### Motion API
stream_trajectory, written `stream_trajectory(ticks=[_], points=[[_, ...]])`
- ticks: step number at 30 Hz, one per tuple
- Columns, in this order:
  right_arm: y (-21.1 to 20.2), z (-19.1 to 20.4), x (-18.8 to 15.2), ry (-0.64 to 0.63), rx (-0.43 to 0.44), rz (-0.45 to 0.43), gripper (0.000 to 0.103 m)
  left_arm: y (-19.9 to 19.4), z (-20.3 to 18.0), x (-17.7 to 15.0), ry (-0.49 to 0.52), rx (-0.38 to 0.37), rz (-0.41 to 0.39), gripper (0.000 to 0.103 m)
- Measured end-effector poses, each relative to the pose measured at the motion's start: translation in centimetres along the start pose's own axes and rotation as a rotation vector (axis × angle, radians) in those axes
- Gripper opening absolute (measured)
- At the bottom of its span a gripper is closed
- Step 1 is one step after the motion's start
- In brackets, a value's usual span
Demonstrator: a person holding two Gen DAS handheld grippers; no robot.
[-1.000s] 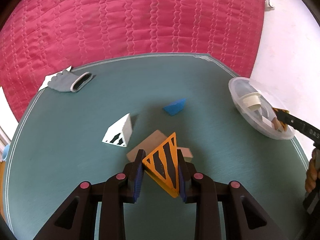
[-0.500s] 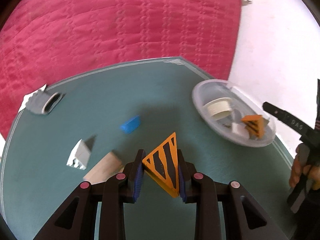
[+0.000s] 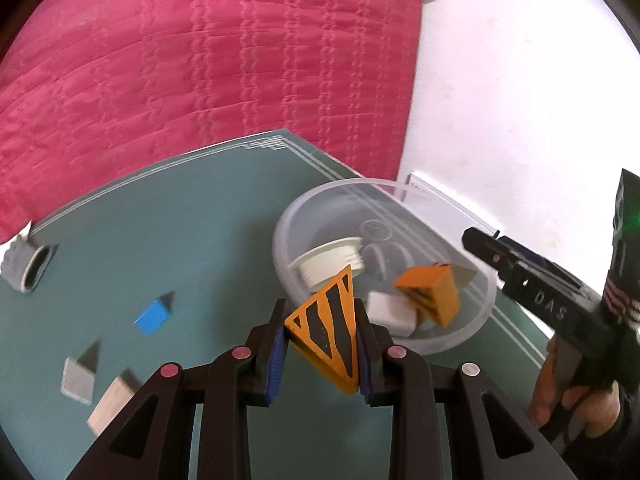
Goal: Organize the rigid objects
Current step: 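Lower orange-and-black striped triangle into clear bowl and open left tool, then withdraw both tools from the bowl toward the remaining blocks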
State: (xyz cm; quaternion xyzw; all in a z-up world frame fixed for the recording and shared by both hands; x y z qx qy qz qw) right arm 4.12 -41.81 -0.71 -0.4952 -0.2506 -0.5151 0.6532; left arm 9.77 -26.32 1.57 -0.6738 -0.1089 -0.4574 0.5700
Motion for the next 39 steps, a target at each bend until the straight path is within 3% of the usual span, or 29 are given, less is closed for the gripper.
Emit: stream_trajectory(ticks=[8, 15, 18, 23, 39], points=[[-0.1, -0.2, -0.2, 0.007, 0.014, -0.007, 0.064, 2.6, -2.8, 1.7, 0.036, -0.033, -0.001, 0.031], [0.0, -0.2, -0.3, 0.005, 0.017, -0.004, 0.064, 5.4, -2.3, 3.1, 0.029, 0.0, -0.013, 0.032], [0.0, -0.2, -0.2, 0.005, 0.017, -0.002, 0.064, 5.7, -2.0, 3.1, 0.025, 0.005, -0.014, 0.037], [0.0, 0.0, -0.2, -0.004, 0.017, -0.003, 0.064, 5.3, -1.4, 3.0, 0.007, 0.012, -0.034, 0.061], [0.0, 0.3, -0.4, -0.026, 0.02, -0.002, 0.064, 4.2, 0.2, 2.2, -0.03, 0.027, -0.018, 0.083]])
Point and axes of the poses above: each gripper's, at about its wrist camera, not at the fingertips, and y roughly the way its jaws point, z to its left, x to its top, the point moved 8 cm from there along y, roughly the way its jaws point, and after that the axes turned 10 degrees about x, right-handed, at the moved point
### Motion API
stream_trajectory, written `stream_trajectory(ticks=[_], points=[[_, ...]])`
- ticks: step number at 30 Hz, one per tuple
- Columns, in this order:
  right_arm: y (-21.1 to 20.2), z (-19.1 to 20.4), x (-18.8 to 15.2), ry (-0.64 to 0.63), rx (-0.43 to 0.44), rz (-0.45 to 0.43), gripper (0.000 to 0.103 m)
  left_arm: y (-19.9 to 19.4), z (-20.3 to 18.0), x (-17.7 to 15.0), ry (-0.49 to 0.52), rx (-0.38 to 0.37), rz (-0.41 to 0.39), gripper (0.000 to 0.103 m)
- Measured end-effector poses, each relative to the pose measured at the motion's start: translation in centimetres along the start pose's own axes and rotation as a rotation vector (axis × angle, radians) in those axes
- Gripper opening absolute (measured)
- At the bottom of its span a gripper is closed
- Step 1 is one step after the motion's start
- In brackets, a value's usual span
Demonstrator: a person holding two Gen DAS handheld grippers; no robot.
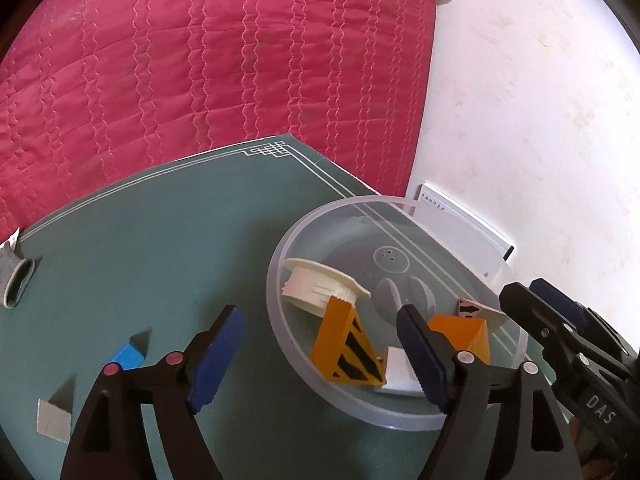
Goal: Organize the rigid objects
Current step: 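Withdraw both tools from the bowl toward the remaining blocks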
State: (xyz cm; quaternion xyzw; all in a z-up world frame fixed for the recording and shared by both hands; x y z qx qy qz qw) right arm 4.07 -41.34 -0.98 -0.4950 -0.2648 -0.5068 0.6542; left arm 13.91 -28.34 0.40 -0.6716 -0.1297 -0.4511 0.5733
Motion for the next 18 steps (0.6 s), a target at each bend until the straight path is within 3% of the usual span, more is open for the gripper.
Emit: stream_trajectory(ticks=[4, 7, 18], points=[[0.0, 0.3, -0.2, -0.017, 0.004, 0.006, 0.065, -0.3, 0.6, -0.5, -0.011, 0.013, 0.008, 0.087], [-0.1, 0.8, -0.3, -0.032, 0.015, 0.003, 0.072, -0.7, 1.3, -0.9, -0.019, 0.025, 0.012, 0.091], [-0.9, 3.8, -0.7, -0.153, 0.03, -0.018, 0.072, -2.8, 6.3, -3.2, -0.056, 0.115, 0.014, 0.092]])
Point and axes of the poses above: each gripper's, at about its wrist camera, not at the fingertips, and y roughly the way its jaws point, z to its left, x to its top, the point moved 8 cm from there along y, roughly the way its jaws point, and after that the axes turned 10 degrees about x, right-handed, at the moved point
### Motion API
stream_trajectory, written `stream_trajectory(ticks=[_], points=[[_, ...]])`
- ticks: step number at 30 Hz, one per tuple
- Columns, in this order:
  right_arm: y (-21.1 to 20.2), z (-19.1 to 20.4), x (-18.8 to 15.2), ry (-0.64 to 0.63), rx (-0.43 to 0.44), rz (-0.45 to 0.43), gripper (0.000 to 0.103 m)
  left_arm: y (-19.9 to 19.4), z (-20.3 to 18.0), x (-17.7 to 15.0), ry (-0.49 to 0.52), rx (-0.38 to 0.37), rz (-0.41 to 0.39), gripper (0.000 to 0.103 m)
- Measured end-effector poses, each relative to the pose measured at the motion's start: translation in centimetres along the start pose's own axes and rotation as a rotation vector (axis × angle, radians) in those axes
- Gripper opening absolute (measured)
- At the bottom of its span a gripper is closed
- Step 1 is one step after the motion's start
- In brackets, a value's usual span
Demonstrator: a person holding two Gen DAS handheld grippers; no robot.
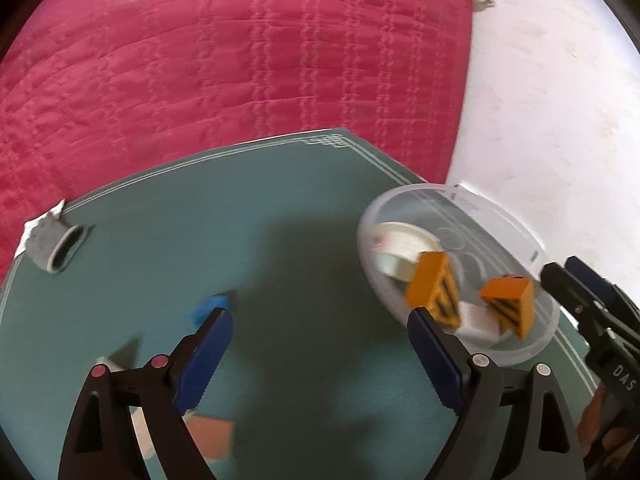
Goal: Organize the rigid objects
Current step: 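Withdraw both tools from the bowl toward the remaining blocks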
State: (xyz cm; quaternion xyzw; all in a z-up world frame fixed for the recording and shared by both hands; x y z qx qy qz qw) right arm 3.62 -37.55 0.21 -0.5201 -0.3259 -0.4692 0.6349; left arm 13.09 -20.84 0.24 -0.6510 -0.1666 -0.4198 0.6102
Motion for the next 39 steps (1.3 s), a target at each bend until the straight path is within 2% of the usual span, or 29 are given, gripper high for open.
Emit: stream_trajectory(ticks=[5, 17, 28, 39], points=[[-0.3, 1.5, -0.1, -0.039, 0.025, 0.006, 0.073, -0.8, 3.3, -0.8, -0.034, 0.06, 0.002, 0.092], [-0.7, 6.5, -1.6, -0.123, 0.152, 0.083, 0.076, -1.3, 10.9, -3.7, -0.111, 0.186, 0.037, 0.092], [-0.2, 10.5, -3.7, -0.175, 0.226, 0.155, 0.076, 0.1, 14.7, -5.7, -0.174, 0.233, 0.088, 0.092], [1.2, 13.8, -6.3, -0.183, 0.311, 0.265, 0.076, 1.8, 17.3, -6.6, -0.216, 0.261, 0.149, 0.093]])
Point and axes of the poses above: each gripper's, at about its wrist camera, not at the fingertips, and y roughly the way its jaws point, z to its left, x to its top, the point moved 8 cm from there along y, roughly the way its jaws point, and after that the axes turned 10 degrees about x, right-handed, at the moved point
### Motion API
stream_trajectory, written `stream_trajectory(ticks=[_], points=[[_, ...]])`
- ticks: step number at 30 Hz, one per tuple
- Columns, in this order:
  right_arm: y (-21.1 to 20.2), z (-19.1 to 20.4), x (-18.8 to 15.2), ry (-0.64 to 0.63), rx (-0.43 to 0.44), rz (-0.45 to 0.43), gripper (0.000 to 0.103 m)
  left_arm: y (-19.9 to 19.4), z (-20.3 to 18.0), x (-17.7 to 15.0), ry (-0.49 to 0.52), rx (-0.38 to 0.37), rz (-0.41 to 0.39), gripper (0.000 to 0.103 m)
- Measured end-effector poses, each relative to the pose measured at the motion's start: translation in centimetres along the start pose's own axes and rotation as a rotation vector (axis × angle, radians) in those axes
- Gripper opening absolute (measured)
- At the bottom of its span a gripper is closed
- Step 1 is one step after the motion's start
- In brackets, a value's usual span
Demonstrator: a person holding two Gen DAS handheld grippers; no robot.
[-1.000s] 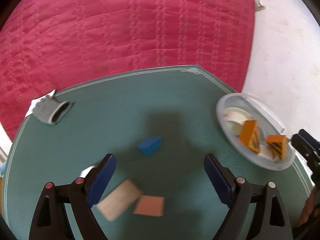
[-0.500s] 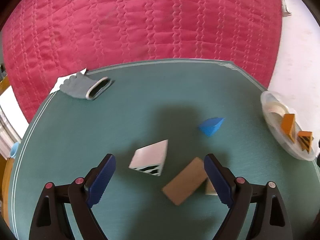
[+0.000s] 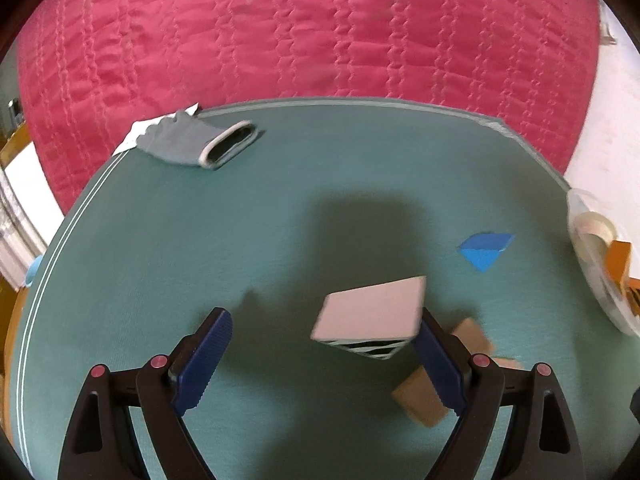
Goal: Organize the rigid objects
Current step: 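Withdraw both tools from the bowl toward the remaining blocks, then grasp pink-topped wedge with right tool while left tool grasps white black-striped block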
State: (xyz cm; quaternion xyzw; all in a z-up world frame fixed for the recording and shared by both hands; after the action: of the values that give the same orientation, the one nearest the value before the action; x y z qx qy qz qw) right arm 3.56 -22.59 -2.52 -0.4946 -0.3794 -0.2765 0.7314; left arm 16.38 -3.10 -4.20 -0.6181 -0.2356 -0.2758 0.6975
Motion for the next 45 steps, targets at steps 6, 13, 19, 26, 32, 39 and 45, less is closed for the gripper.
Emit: stream_trajectory(ticks=[6, 13, 19, 26, 32, 39, 45], points=[[1.4, 0.1, -0.6, 0.051, 0.047, 0.059, 0.076, 0.0, 1.7, -0.7, -0.004, 0.006, 0.014, 0.093], [3.5, 1.9, -0.4, 0.075, 0.114, 0.121, 0.076, -0.1, 4.5, -1.8, -0.031, 0.036, 0.035, 0.094], [6.6, 4.8, -0.7, 0.09, 0.197, 0.199, 0.076, -0.5, 5.5, -2.0, -0.061, 0.036, 0.029, 0.094], [9.4, 7.1, -0.7, 0.082, 0.222, 0.25, 0.063, -1.2, 5.4, -2.3, -0.07, -0.009, 0.015, 0.094], [11.1, 7.8, 0.1, 0.043, 0.161, 0.24, 0.057, -1.2, 5.2, -2.5, -0.075, -0.026, 0.018, 0.094], [11.9, 7.3, 0.7, -0.038, 0.048, 0.227, 0.036, -1.5, 4.9, -2.6, -0.077, -0.04, 0.015, 0.094], [11.7, 6.7, 0.8, -0.038, 0.037, 0.218, 0.034, -1.5, 4.8, -2.7, -0.078, -0.034, 0.015, 0.094]])
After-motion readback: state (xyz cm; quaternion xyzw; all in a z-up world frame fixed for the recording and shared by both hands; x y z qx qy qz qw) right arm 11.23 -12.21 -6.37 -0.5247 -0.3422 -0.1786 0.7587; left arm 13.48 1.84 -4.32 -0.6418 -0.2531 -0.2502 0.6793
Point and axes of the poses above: each gripper's, at about its wrist camera, not at the fingertips, and y roughly the way its jaws point, z to its left, x to its top, the point moved 8 cm from there along y, roughly the way its jaws point, and after that the axes turned 10 degrees about x, right-handed, at the moved point
